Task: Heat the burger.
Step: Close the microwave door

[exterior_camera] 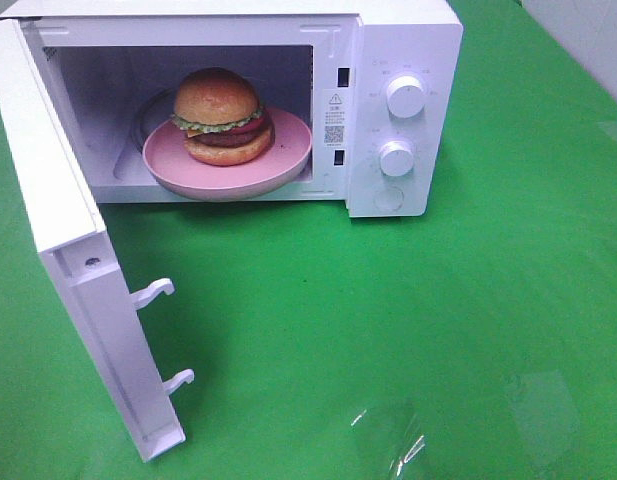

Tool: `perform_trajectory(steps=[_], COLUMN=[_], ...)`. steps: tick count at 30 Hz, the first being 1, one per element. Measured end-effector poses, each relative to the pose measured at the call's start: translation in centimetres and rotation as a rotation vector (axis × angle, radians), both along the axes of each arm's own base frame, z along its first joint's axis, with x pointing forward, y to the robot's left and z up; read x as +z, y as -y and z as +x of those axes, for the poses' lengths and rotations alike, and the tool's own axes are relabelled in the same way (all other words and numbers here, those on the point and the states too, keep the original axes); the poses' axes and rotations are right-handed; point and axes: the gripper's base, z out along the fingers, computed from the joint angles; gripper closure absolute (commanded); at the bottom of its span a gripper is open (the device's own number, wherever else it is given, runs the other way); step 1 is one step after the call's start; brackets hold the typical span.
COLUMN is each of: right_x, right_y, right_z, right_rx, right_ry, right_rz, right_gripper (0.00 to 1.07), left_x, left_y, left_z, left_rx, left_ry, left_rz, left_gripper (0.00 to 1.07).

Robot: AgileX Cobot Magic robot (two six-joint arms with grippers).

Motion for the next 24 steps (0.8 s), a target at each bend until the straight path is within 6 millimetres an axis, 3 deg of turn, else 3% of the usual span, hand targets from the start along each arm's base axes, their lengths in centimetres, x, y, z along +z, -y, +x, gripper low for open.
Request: perform_trajectory(steps=[2, 3, 4, 7, 10, 17, 24], right_x=[-0.8, -0.8, -2.0, -2.4, -3.6, -5.7, -5.7], right_y=[0.1, 0.1, 0.3, 0.3, 0.4, 0.6, 0.7], right_z=[-2.9, -2.9, -5.4, -6.1, -8.7, -11.5, -12.2], right_rx=[0.000, 0.000, 0.001, 0.001, 0.003, 0.017, 0.028], right_ry=[0.001, 0.001, -0.007, -0.007, 0.011, 0.105, 0.214], right_rz=[0.000, 0.000, -0.001, -0.001, 0.000, -0.001, -0.011], right_gripper=[0.58, 0.58, 0.58, 0.58, 0.58, 0.58, 0.58], left_x=[0.0, 0.0, 0.0, 0.0, 0.0, 0.0, 0.0], left_y=[0.0, 0.0, 0.0, 0.0, 0.0, 0.0, 0.0], left_z=[0.0, 0.0, 0.0, 0.0, 0.0, 0.0, 0.0], left_rx=[0.000, 0.000, 0.000, 0.000, 0.000, 0.000, 0.000], left_ry=[0.000, 0.000, 0.000, 0.000, 0.000, 0.000, 0.000], left_rz=[0.000, 0.000, 0.000, 0.000, 0.000, 0.000, 0.000], left_gripper=[1.06, 1.06, 1.06, 1.06, 1.06, 1.06, 1.06])
